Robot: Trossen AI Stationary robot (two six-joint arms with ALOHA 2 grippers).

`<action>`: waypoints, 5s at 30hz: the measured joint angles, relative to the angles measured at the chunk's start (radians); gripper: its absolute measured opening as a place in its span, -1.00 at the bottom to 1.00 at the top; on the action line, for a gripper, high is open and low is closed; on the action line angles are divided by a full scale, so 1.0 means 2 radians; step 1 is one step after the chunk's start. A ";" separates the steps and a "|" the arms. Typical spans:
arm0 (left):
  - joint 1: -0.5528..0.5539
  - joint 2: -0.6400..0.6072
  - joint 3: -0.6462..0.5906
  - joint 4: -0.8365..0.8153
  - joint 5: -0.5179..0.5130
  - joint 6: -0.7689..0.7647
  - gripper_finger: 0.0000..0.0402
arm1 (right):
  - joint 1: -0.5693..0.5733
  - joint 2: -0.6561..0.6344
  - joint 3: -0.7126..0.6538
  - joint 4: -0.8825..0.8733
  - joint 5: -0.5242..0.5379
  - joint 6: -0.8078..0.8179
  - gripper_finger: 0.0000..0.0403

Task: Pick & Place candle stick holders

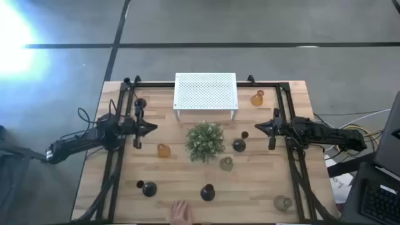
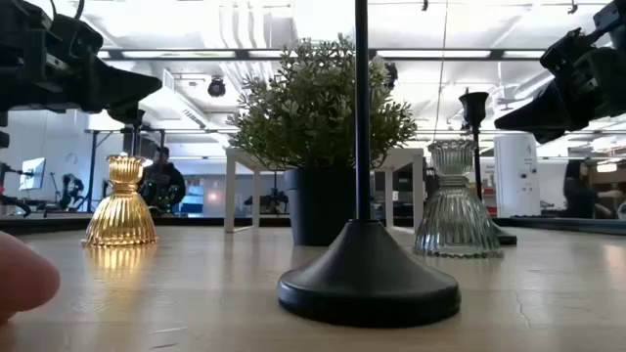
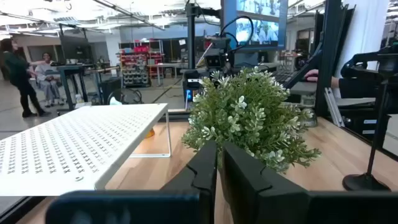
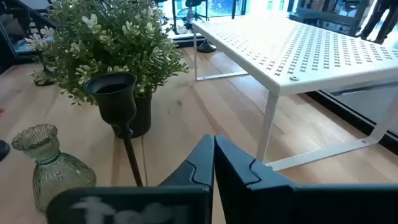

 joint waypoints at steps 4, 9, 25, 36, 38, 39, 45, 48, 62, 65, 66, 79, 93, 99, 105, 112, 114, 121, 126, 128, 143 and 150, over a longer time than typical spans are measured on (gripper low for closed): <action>0.000 0.000 0.000 0.000 0.000 0.000 -0.85 | 0.000 0.000 0.000 0.000 0.000 0.000 -0.96; 0.000 0.000 0.000 0.000 0.000 0.000 -0.85 | 0.000 0.000 0.000 0.000 0.000 0.001 -0.96; 0.000 0.000 0.000 0.000 0.000 0.000 -0.85 | 0.000 0.000 0.000 0.000 0.000 0.001 -0.96; 0.000 0.000 0.000 0.000 0.000 0.000 -0.85 | 0.000 0.000 0.000 0.039 0.001 -0.040 -0.96; 0.000 0.000 0.000 0.000 0.000 0.000 -0.85 | 0.000 0.000 0.000 0.077 0.001 -0.061 -0.96; 0.000 0.000 0.000 0.000 0.000 0.000 -0.85 | 0.000 0.000 0.000 0.103 0.000 -0.069 -0.96; 0.000 0.000 0.000 0.000 0.000 0.000 -0.85 | 0.000 0.000 0.000 0.298 -0.002 -0.001 -0.96; 0.000 0.000 0.000 0.000 0.000 0.000 -0.85 | 0.000 -0.001 0.000 0.378 -0.001 0.013 -0.96; 0.000 0.000 0.000 0.000 0.000 0.000 -0.85 | 0.000 0.060 0.022 0.490 0.041 -0.211 -0.96; 0.000 0.000 0.000 0.000 0.000 0.000 -0.85 | -0.001 0.078 0.031 0.492 0.075 -0.207 -0.96; 0.000 0.000 0.000 0.000 0.000 0.000 -0.85 | -0.001 0.087 0.033 0.492 0.076 -0.204 -0.96; 0.000 0.000 0.000 0.000 0.000 0.000 -0.85 | 0.000 0.219 0.227 0.234 0.109 -0.197 -0.96; 0.000 0.000 0.000 0.000 0.000 0.000 -0.85 | 0.000 0.260 0.311 0.143 0.125 -0.140 -0.96; 0.000 0.000 0.000 0.000 0.000 0.000 -0.85 | 0.000 0.286 0.320 0.145 -0.014 -0.097 -0.96; 0.000 0.000 0.000 0.000 0.000 0.000 -0.85 | 0.002 0.346 0.338 0.150 -0.169 -0.054 -0.96; 0.000 0.000 0.000 0.000 0.000 0.000 -0.85 | 0.070 0.419 0.338 0.121 -0.182 0.000 -0.96; 0.000 0.000 0.000 0.000 0.000 0.000 -0.85 | 0.109 0.443 0.337 0.126 -0.159 0.008 -0.96; 0.000 0.000 0.000 0.000 0.000 0.000 -0.85 | 0.231 0.524 0.340 0.162 -0.060 0.011 -0.96; 0.000 0.000 0.000 0.000 0.000 0.000 -0.85 | 0.271 0.595 0.339 0.198 -0.012 0.058 -0.96; 0.000 0.000 0.000 0.000 0.000 0.000 -0.85 | 0.277 0.630 0.339 0.222 -0.012 0.071 -0.96; 0.000 0.000 0.000 0.000 0.000 0.000 -0.85 | 0.278 0.773 0.362 0.312 -0.003 0.157 -0.82; 0.000 0.000 0.000 0.000 0.000 0.000 -0.85 | 0.278 0.787 0.363 0.317 -0.015 0.178 -0.44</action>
